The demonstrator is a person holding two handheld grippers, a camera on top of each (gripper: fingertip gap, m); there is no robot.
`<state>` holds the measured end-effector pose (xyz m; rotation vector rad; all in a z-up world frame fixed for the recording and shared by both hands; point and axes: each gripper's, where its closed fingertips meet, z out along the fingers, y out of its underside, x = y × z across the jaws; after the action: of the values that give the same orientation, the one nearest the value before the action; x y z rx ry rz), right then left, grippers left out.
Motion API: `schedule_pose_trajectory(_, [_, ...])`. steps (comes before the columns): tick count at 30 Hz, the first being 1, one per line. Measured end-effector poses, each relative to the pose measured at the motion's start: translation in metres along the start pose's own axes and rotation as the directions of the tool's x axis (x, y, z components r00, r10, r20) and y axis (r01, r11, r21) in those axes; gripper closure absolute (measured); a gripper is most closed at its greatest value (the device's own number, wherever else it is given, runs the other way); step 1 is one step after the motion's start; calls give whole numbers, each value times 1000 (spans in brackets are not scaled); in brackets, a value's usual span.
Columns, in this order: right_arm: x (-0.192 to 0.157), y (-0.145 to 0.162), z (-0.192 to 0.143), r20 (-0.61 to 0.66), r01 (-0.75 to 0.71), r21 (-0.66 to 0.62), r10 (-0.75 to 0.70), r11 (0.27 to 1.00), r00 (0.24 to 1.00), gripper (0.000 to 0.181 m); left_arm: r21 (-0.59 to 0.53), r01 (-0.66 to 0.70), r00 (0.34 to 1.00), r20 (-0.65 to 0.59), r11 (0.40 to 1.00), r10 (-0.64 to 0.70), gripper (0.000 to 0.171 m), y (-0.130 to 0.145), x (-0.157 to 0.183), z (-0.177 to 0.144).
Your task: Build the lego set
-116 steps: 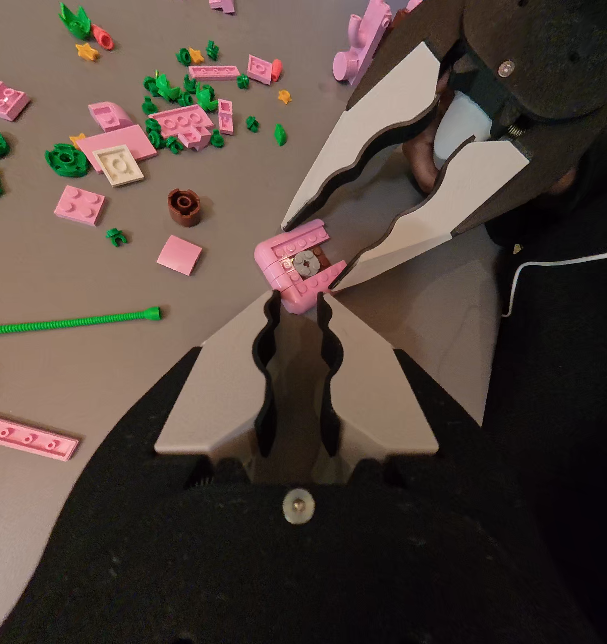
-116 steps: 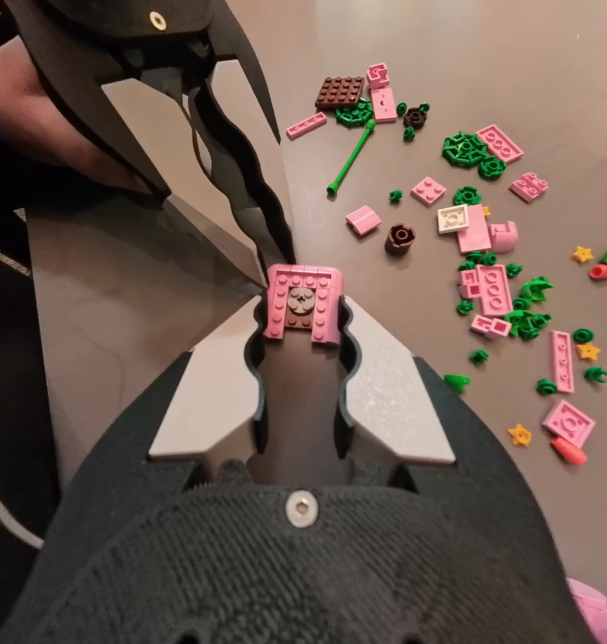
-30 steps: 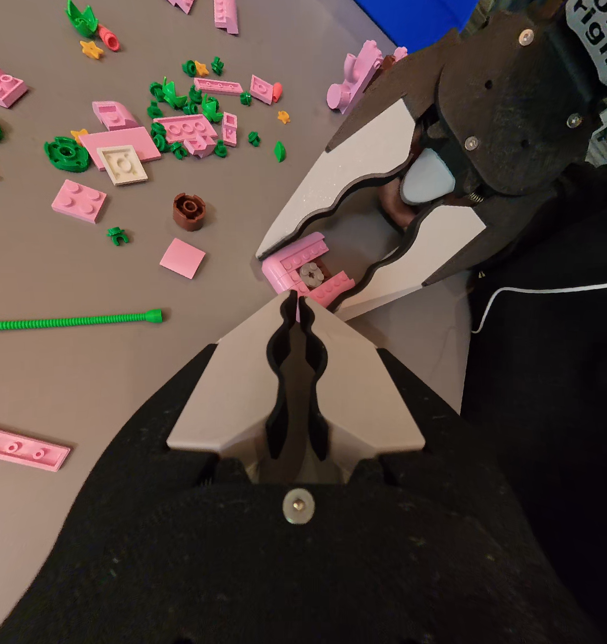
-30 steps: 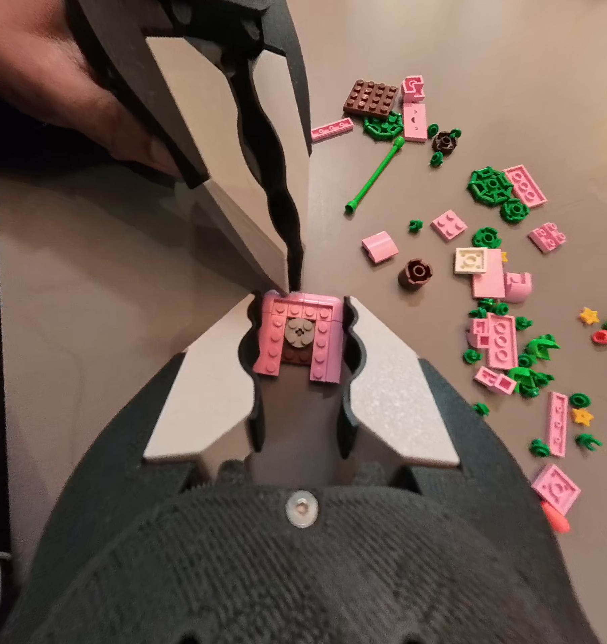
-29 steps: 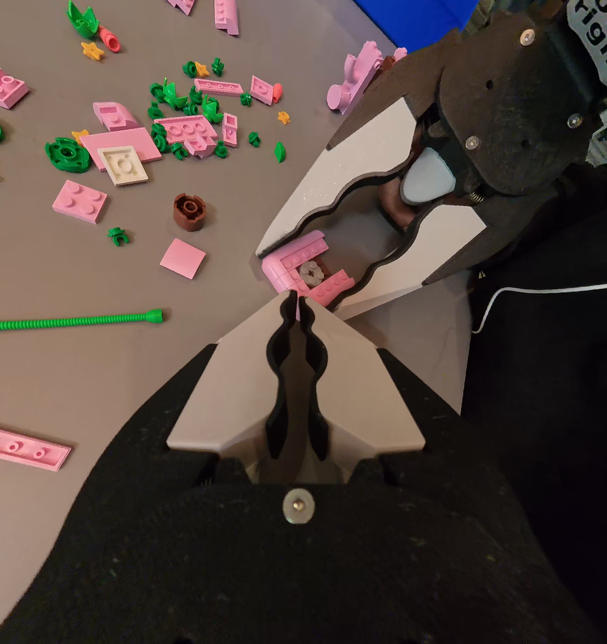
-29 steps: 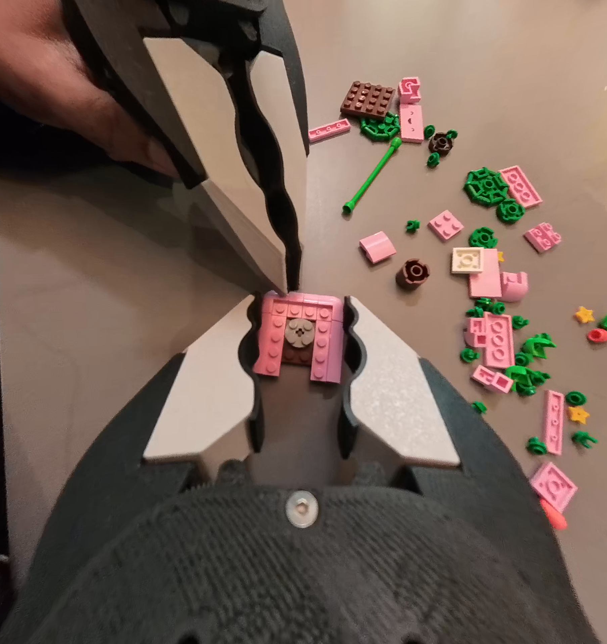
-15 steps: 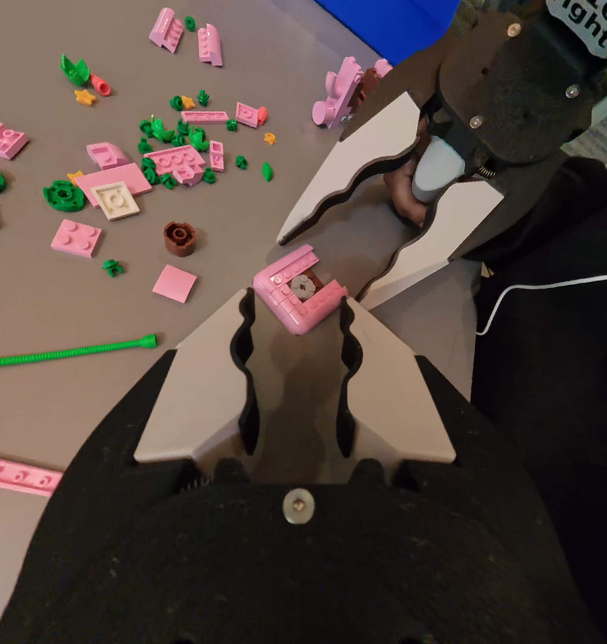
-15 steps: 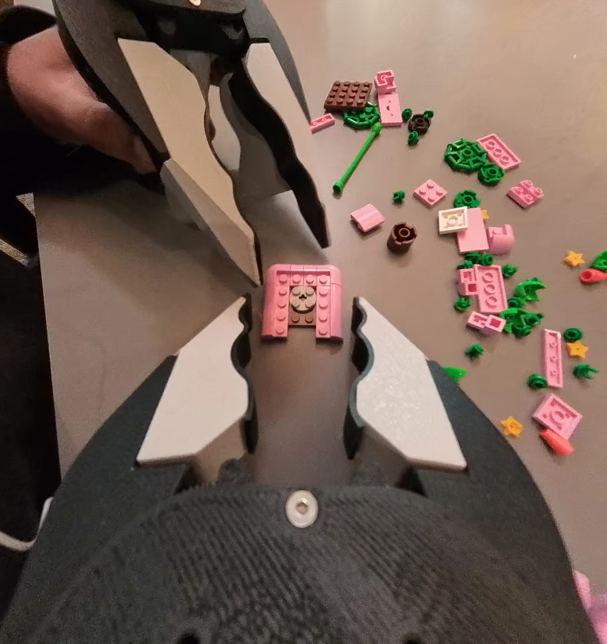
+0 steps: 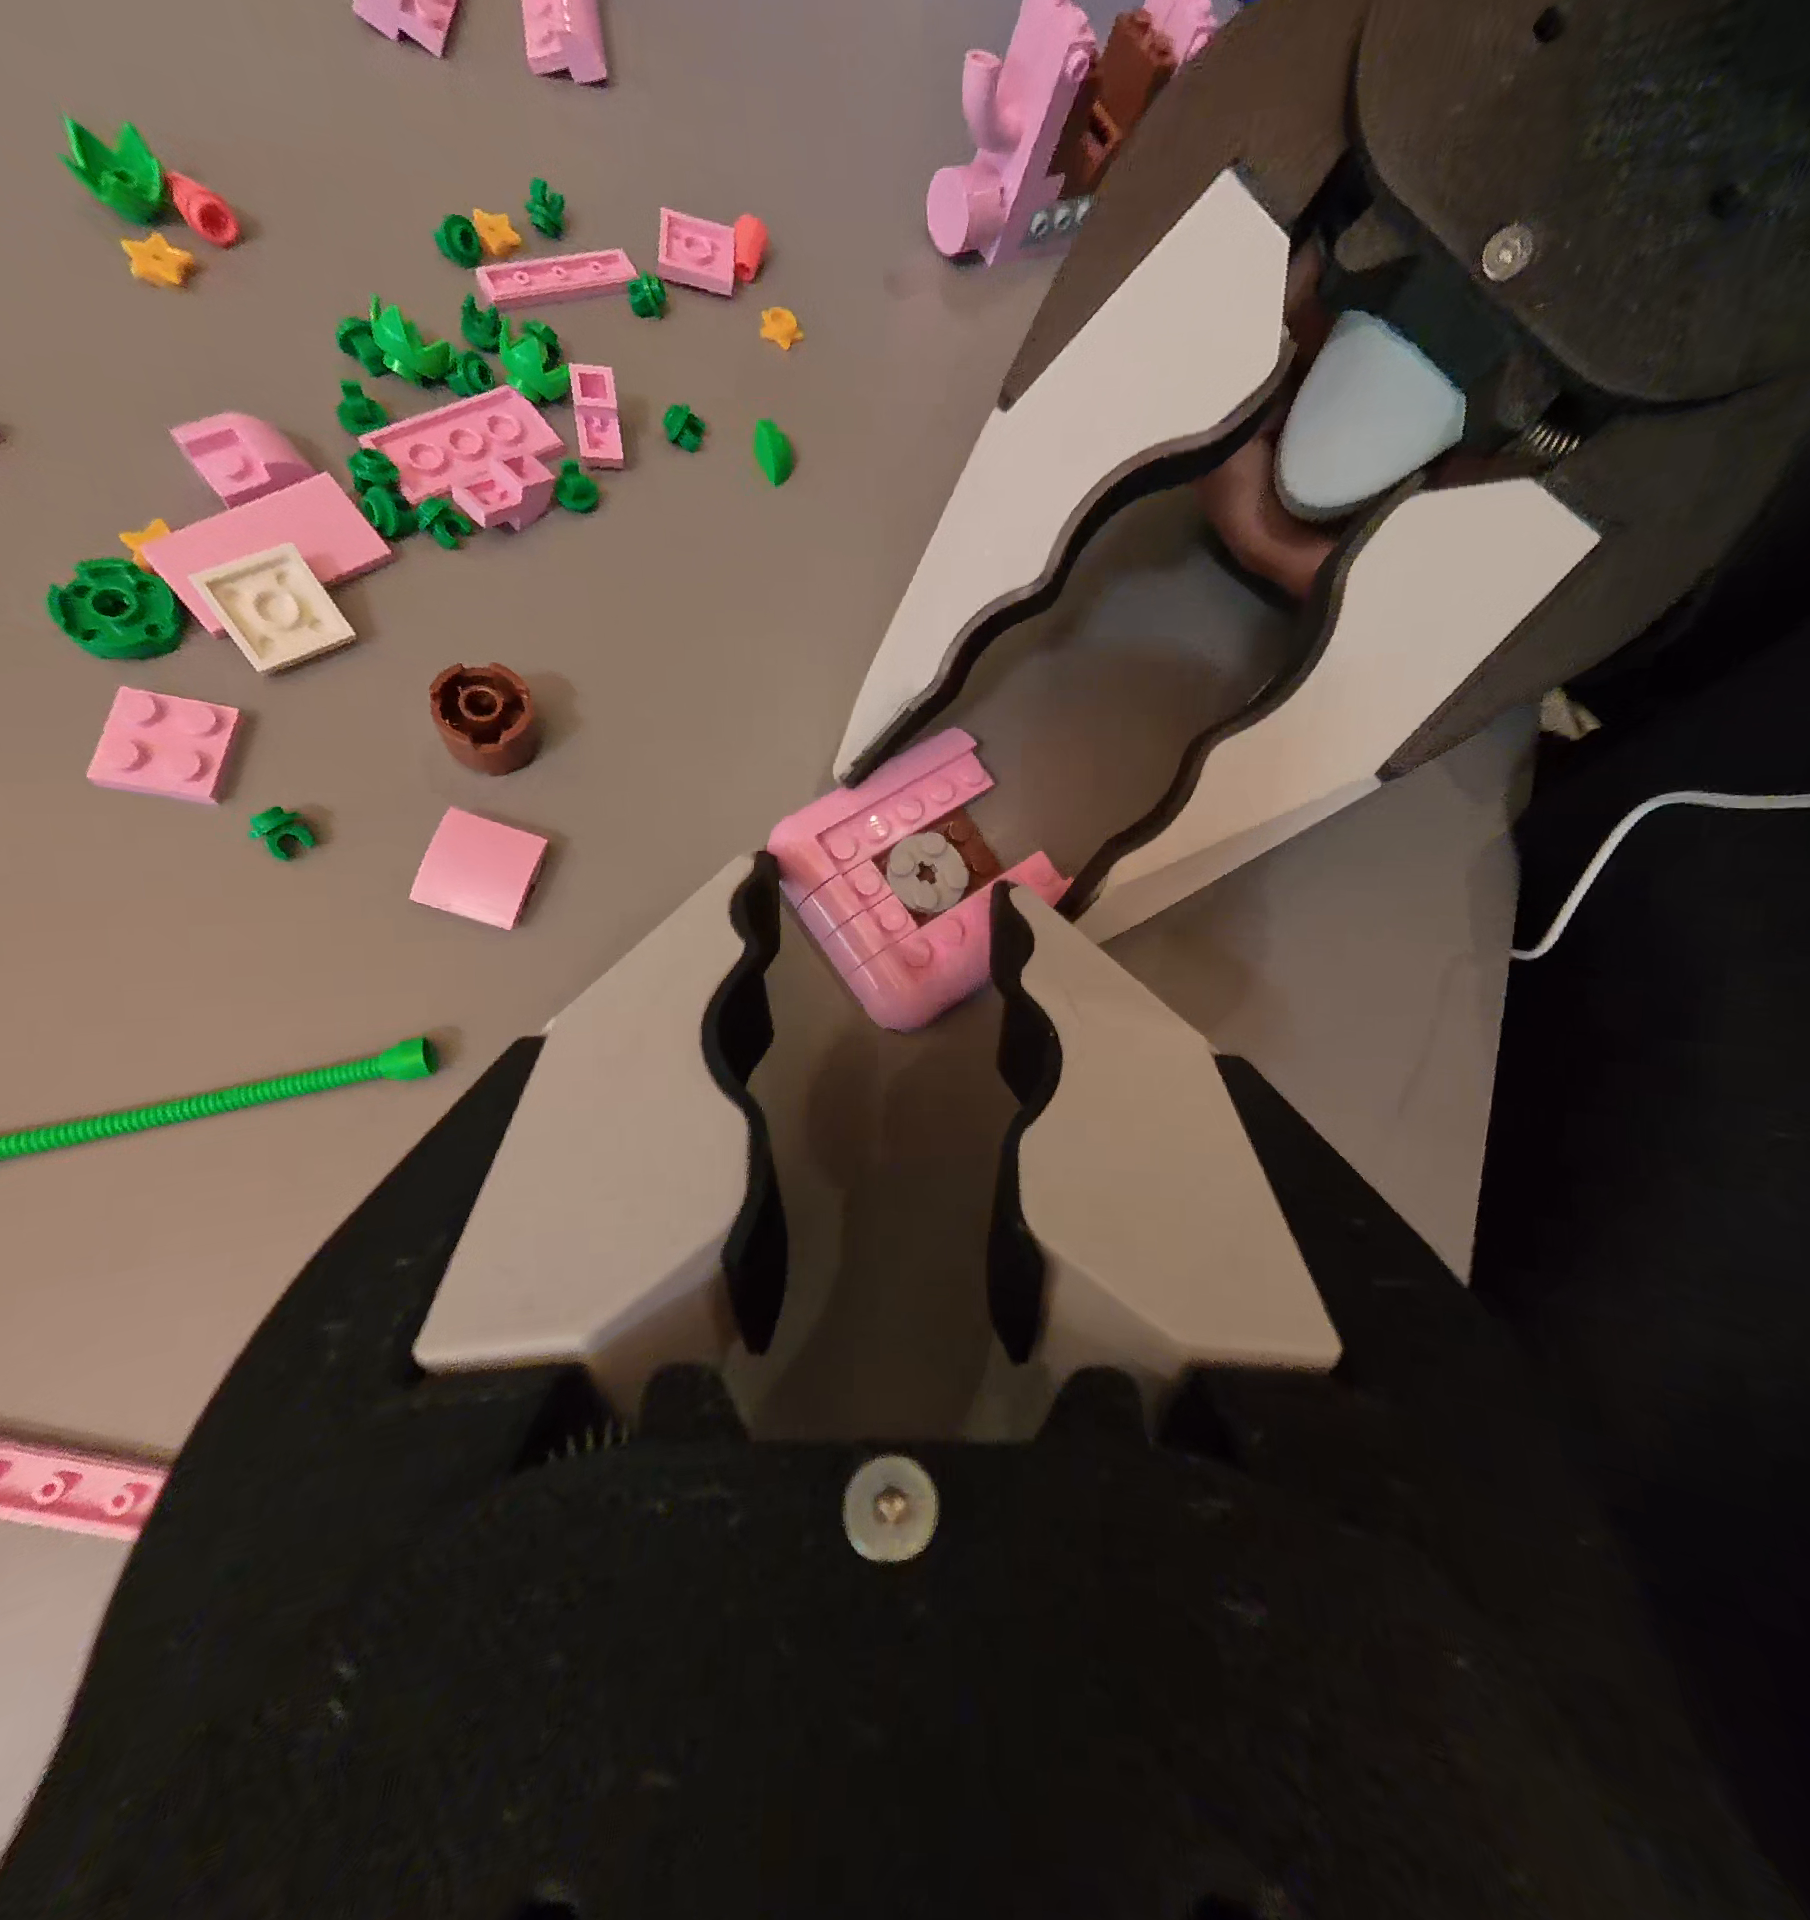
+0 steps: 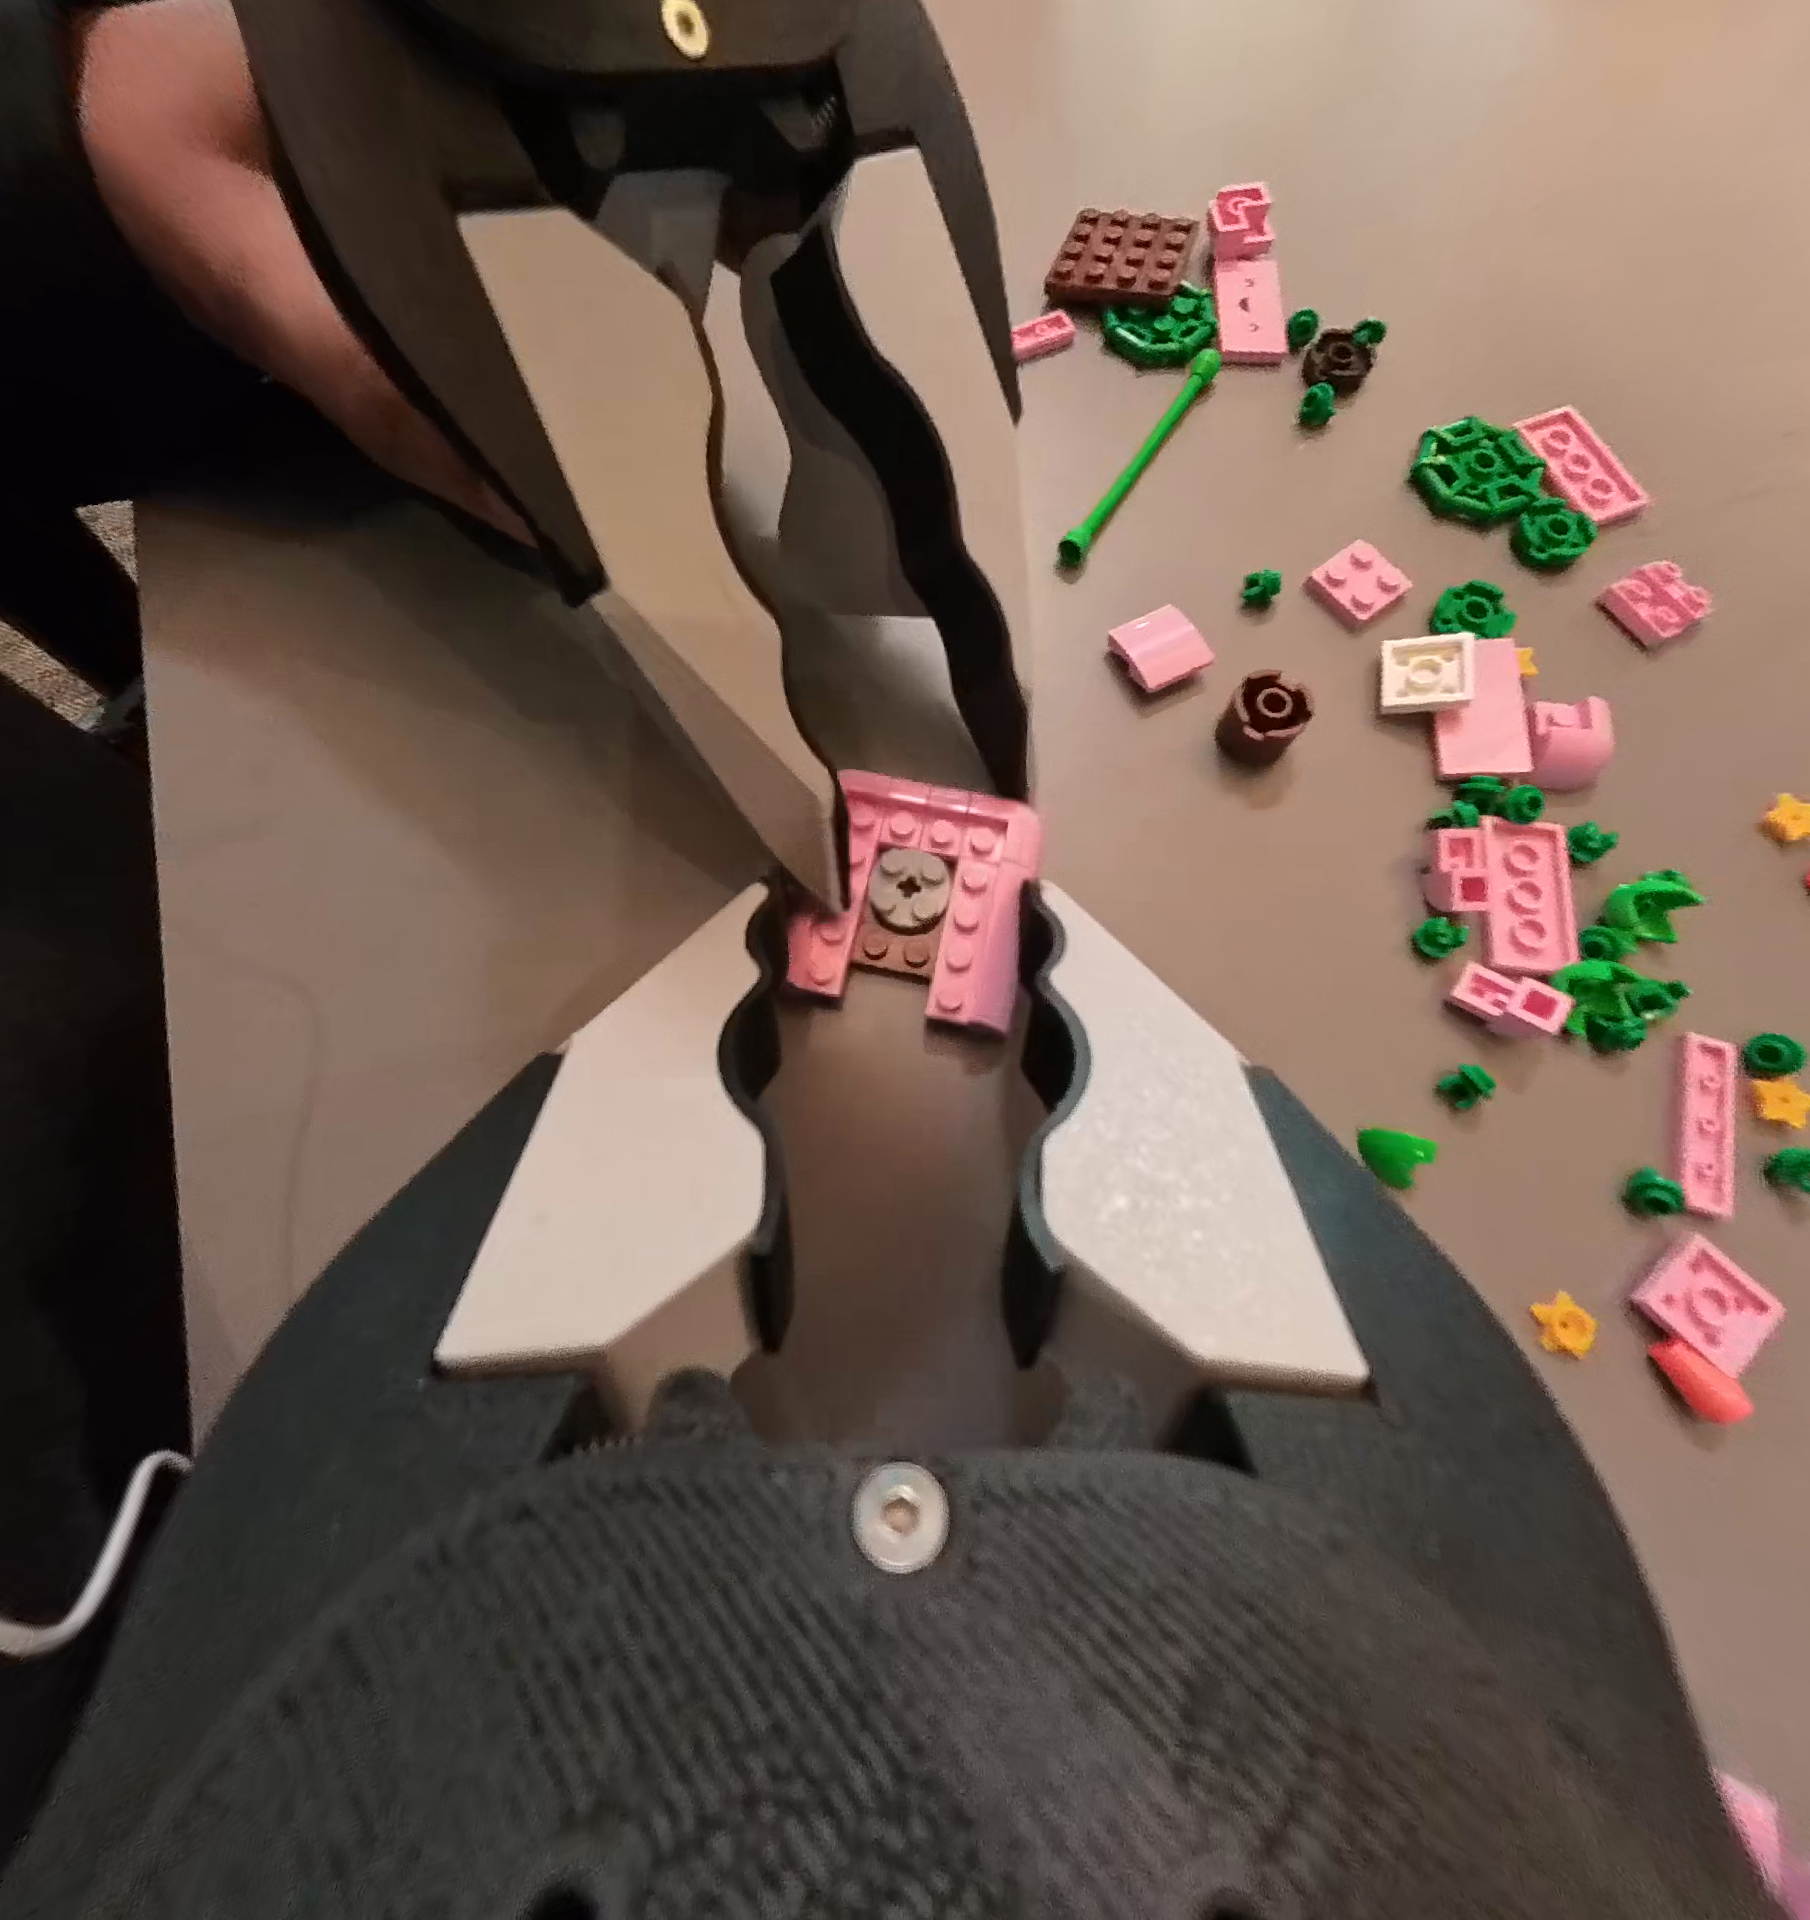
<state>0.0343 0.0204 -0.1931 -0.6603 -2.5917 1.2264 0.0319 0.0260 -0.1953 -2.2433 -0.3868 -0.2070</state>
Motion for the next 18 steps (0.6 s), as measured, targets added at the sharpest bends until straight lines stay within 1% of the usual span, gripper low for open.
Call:
schedule_pose_trajectory(7, [0,-1,0,12,-8,4,8,1000,1000,137,0,-12,1000,13,1000,12,133,0,0,0])
schedule_pose_trajectory(8, [-1,-2,-2,27,-14,14,14,1000,1000,137,0,-14,1000,4,1000,14,133,0,1,0])
schedule_pose_trajectory(9, [-6,-4,-4,70,-24,33,22,999,997,134,-6,-21,1000,-16,1000,21,133,1,4,0])
schedule_pose_trajectory(10, [-9,-7,-9,114,-39,61,31,997,993,124,-11,-32,999,-36,999,31,133,1,7,1])
schedule_pose_trajectory(12, [-8,-6,-20,157,-59,92,44,994,987,123,-21,-58,996,-68,998,57,133,3,14,1])
schedule_pose_trajectory(15, [-1,15,-26,135,-42,20,38,999,990,124,-31,-95,991,-92,995,92,133,5,20,2])
schedule_pose_trajectory(18, [-18,24,-27,181,-10,-20,14,1000,983,128,-12,-98,992,-84,995,97,130,3,20,0])
